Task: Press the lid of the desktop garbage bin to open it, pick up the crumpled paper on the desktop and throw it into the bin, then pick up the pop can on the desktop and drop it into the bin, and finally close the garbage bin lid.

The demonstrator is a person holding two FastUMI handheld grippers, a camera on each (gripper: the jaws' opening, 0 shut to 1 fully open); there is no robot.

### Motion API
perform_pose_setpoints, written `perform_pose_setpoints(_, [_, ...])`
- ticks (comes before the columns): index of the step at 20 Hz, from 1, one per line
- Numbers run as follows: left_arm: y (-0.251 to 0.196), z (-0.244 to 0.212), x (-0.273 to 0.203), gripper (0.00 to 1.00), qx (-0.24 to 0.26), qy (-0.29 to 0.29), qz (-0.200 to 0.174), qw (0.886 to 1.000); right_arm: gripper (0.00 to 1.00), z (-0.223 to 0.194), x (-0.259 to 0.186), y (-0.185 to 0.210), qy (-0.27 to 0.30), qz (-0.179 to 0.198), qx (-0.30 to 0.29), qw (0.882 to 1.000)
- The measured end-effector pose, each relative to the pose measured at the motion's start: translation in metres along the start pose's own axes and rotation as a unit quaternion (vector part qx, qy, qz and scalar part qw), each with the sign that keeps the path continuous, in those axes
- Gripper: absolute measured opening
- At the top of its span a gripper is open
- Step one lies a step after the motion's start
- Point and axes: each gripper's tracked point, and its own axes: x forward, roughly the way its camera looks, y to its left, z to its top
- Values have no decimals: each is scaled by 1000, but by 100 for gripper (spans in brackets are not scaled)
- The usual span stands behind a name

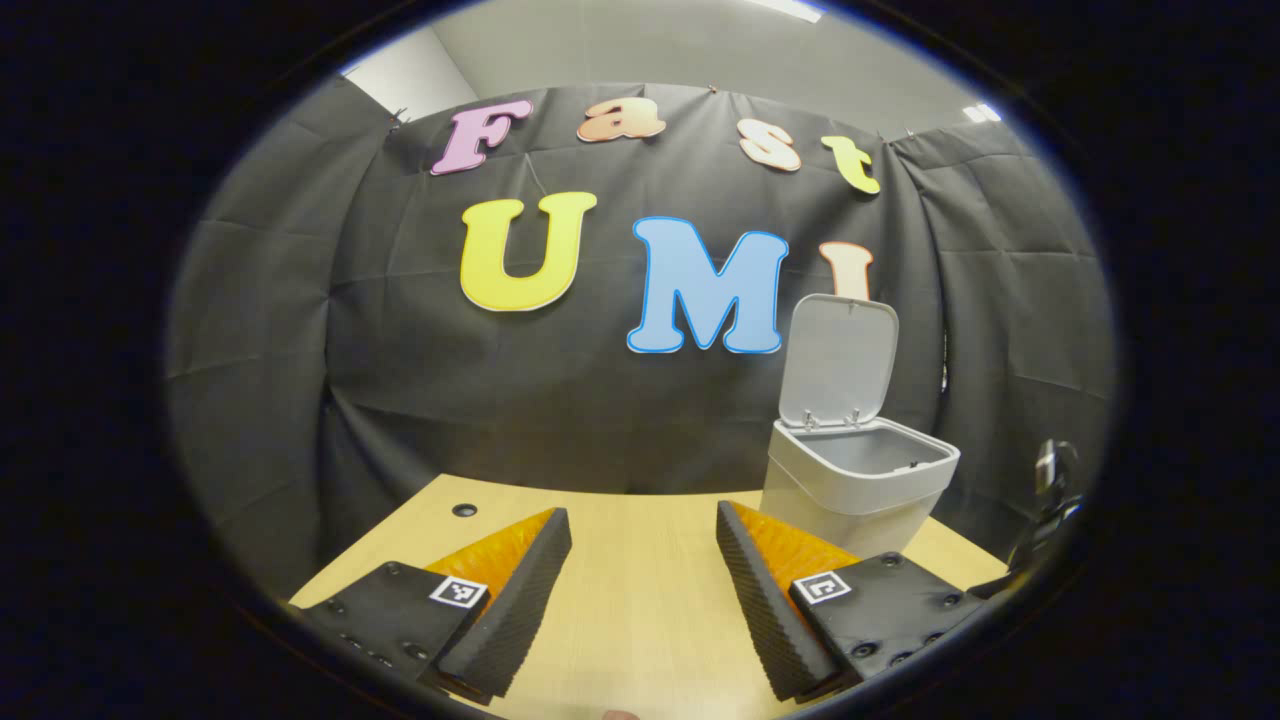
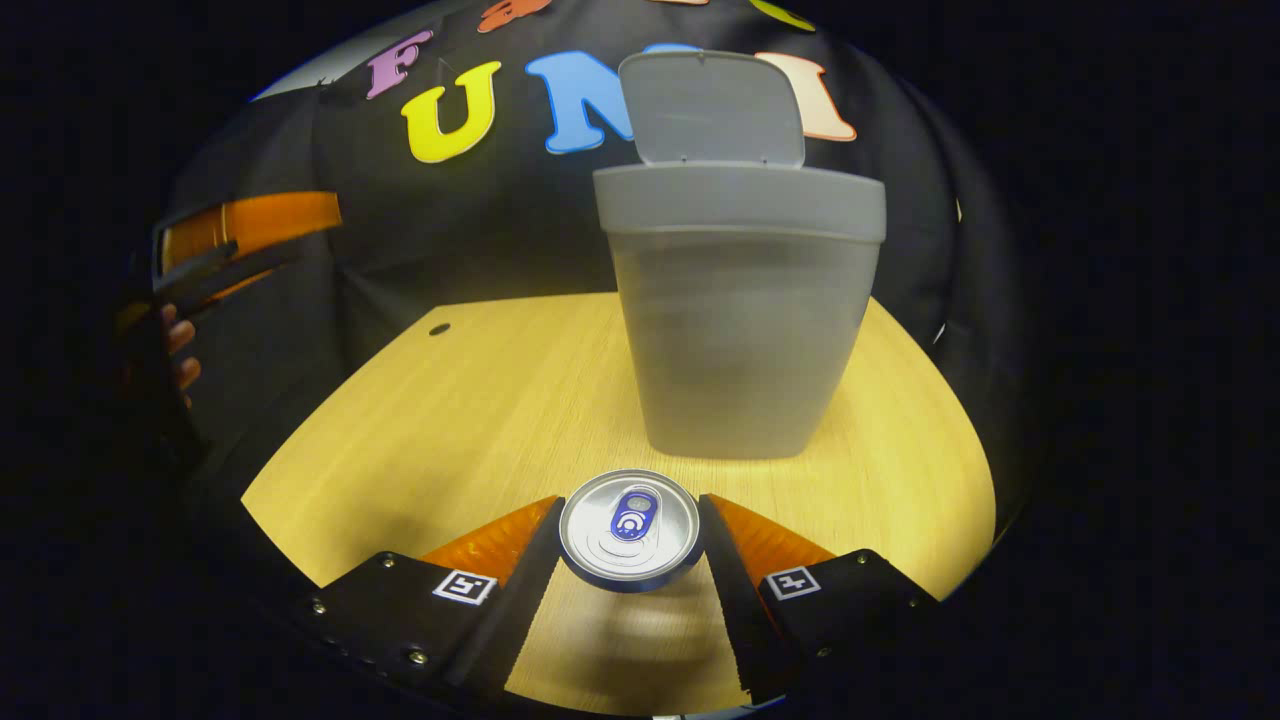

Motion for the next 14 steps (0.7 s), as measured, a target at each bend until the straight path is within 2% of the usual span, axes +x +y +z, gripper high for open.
perform_pose_setpoints(5, [0, 0, 5, 96, -2, -2, -5, 1000, 82, 81, -32, -3, -96, -7, -10, 995])
perform_pose_setpoints(14, [-10, 9, 1, 95, 3, -14, -13, 1000, 82, 190, -60, -5, -227, -13, -36, 973])
